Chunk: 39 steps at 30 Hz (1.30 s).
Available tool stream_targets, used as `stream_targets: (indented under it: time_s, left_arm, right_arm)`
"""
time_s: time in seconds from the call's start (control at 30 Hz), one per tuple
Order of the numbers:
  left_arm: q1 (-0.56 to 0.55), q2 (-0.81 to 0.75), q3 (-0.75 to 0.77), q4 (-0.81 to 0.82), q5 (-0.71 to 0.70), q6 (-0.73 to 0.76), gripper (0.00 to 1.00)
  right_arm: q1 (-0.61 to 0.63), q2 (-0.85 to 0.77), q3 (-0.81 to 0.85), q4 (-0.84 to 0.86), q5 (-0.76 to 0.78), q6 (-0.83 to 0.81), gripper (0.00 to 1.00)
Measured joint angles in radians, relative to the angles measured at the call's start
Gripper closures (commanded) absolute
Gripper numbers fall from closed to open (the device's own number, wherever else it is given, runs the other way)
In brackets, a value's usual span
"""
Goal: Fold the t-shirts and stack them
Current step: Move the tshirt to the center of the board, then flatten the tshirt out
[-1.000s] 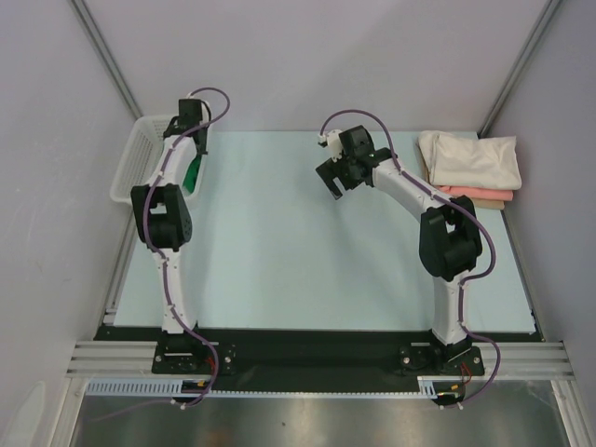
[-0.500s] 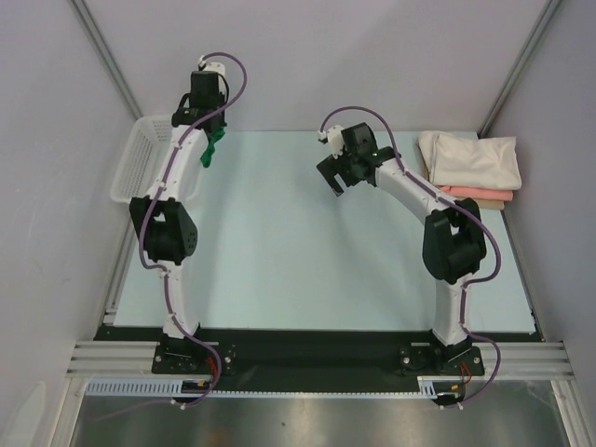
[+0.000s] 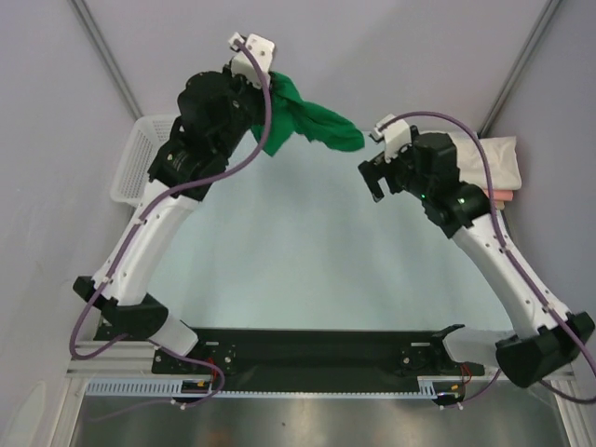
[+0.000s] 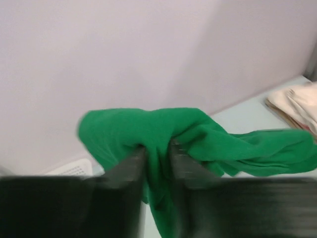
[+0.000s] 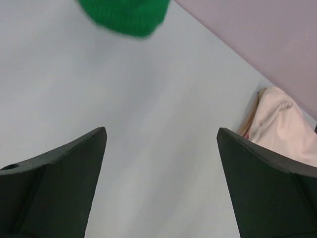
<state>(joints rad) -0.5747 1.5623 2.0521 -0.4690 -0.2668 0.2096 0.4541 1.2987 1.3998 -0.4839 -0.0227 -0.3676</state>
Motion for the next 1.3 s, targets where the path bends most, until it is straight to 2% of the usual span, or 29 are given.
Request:
stream_targets:
  time_s: [0.03, 0.1, 0.23, 0.37, 0.5, 0.6, 0.67, 0.77, 0.8, 0.97, 1.3]
  left_arm:
    - [-0.026, -0.007, -0.009, -0.002, 0.004, 0.007, 0.17]
    - [-0.064, -0.028, -0.060, -0.010, 0.021, 0.019, 0.07]
    - [-0.072, 0.026, -0.125, -0.042, 0.031, 0.010, 0.00]
    - [-0.056, 0.086, -0.204, -0.124, 0.063, 0.000, 0.00]
    - [-0.035, 0.068, -0.289, -0.158, 0.083, -0.019, 0.00]
    - [0.000, 0.016, -0.389, -0.161, 0.098, -0.029, 0.00]
    - [0.029, -0.019, -0.446, -0.179, 0.116, -0.033, 0.00]
    - [0.068, -0.047, -0.486, -0.195, 0.132, -0.035, 0.01]
    - [0.078, -0.051, -0.490, -0.197, 0.140, -0.035, 0.01]
    - [0.100, -0.072, -0.495, -0.200, 0.154, -0.033, 0.01]
    - [0.100, -0.090, -0.495, -0.200, 0.167, -0.033, 0.01]
  right_arm:
    - [-0.010, -0.037, -0.022, -0.006, -0.007, 0.000, 0.00]
    - [-0.046, -0.114, -0.072, -0.017, -0.032, 0.003, 0.00]
    - [-0.132, -0.188, -0.127, -0.072, -0.098, 0.015, 0.02]
    - [-0.156, -0.214, -0.136, -0.154, -0.178, -0.035, 0.07]
    - [-0.078, -0.256, -0.198, -0.232, -0.257, -0.122, 0.12]
    - [0.007, -0.248, -0.246, -0.278, -0.299, -0.190, 0.21]
    - [0.077, -0.225, -0.289, -0.302, -0.308, -0.246, 0.22]
    - [0.158, -0.202, -0.390, -0.292, -0.304, -0.323, 0.26]
    - [0.169, -0.199, -0.428, -0.284, -0.300, -0.346, 0.30]
    - [0.171, -0.161, -0.537, -0.239, -0.258, -0.441, 0.43]
    - [0.171, -0.024, -0.565, -0.090, -0.207, -0.526, 0.44]
